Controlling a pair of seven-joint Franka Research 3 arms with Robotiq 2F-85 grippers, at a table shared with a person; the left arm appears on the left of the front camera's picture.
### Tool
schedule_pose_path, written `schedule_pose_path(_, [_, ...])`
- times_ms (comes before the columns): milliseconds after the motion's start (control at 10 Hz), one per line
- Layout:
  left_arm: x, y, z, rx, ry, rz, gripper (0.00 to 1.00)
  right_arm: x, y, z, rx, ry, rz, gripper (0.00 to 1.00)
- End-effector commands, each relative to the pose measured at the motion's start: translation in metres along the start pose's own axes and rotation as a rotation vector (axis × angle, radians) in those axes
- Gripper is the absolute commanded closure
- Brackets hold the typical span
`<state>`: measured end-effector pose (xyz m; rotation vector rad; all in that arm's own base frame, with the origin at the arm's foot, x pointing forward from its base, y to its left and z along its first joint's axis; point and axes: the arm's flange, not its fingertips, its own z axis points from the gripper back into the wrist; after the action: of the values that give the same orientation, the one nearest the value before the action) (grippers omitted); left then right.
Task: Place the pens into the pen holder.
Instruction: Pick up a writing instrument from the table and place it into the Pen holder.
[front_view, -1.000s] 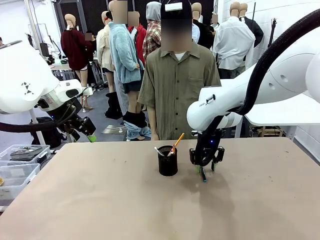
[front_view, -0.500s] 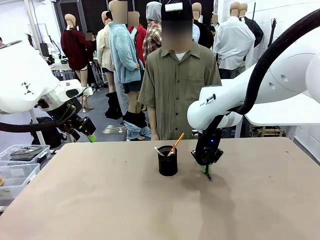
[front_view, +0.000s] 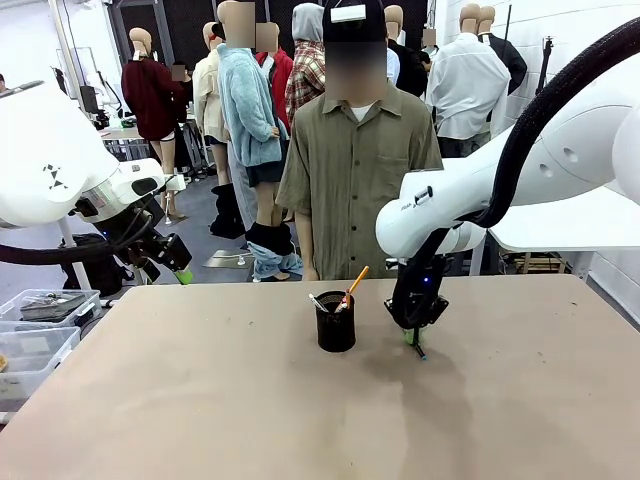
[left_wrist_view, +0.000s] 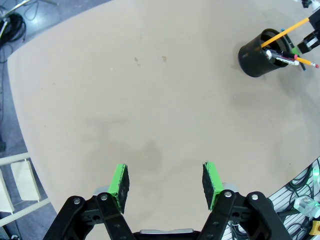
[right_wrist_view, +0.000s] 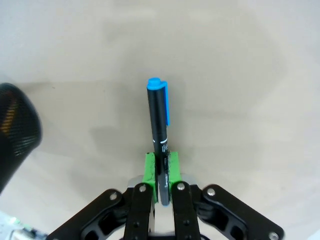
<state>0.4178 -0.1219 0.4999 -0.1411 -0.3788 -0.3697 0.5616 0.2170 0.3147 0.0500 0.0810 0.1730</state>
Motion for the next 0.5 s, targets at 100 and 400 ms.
schedule_pose_path(100, [0.001,-0.001,0.002,0.017,-0.002,0.002,0.23,-0.022,-0.049,0.078,0.081,-0.109,-0.007,1.00])
schedule_pose_path(400, [0.001,-0.001,0.002,0.017,-0.002,0.002,0.23,-0.043,-0.063,0.140,0.288,-0.211,0.238,1.00])
